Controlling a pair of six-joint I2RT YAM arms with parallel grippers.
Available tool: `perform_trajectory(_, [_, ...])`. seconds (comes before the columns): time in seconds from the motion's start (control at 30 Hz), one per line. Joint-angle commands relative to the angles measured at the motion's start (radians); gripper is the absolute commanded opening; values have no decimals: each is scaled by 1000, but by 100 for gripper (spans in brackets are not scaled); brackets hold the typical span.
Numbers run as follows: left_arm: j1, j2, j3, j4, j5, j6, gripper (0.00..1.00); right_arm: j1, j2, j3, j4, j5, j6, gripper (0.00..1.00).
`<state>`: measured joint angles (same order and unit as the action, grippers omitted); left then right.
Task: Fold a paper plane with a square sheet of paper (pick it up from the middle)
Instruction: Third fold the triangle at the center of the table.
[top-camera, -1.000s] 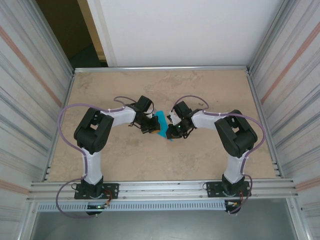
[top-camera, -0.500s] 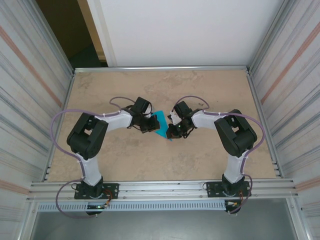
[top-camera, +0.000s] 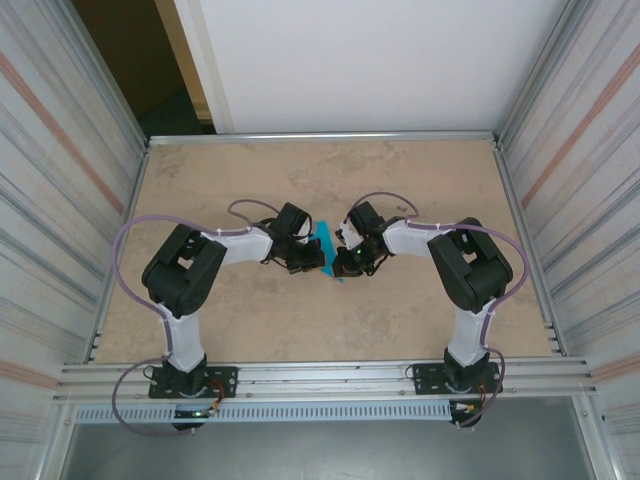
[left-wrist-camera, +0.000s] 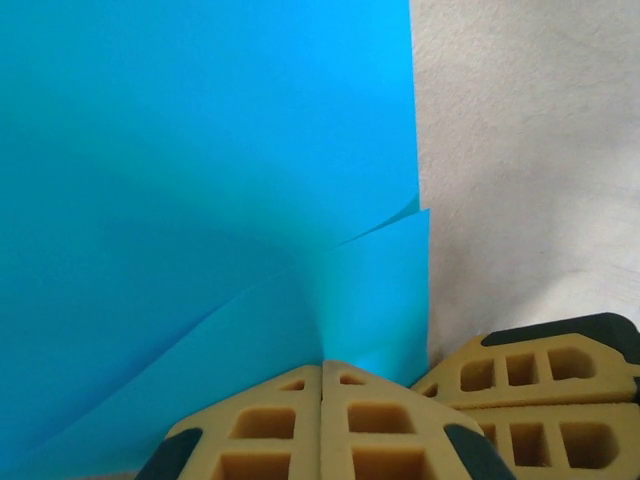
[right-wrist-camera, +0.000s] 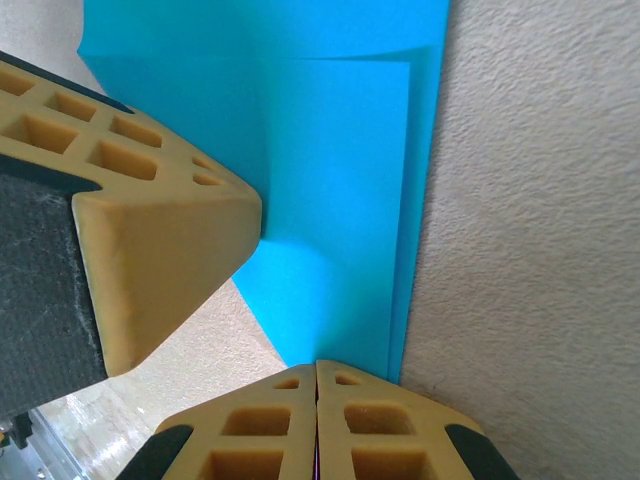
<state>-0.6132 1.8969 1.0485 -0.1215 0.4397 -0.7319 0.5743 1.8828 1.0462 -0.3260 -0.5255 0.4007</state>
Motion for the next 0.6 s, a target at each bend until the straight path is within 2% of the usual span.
perform_trajectory(0.0, [15,13,-19,-37,-64,39,2,7,73,-30,-106,90,21,7])
perform_trajectory(0.2, [85,-4,-75,-27,-64,80,2,5,87,-36,-140,120,25,6])
perform_trajectory(0.43, [204,-34,-219,166,32,96,4,7,111,-41,-156,129,36,5])
perform_trajectory(0.57, [265,-50,-247,166,26,108,4,7,115,-44,-160,139,39,5])
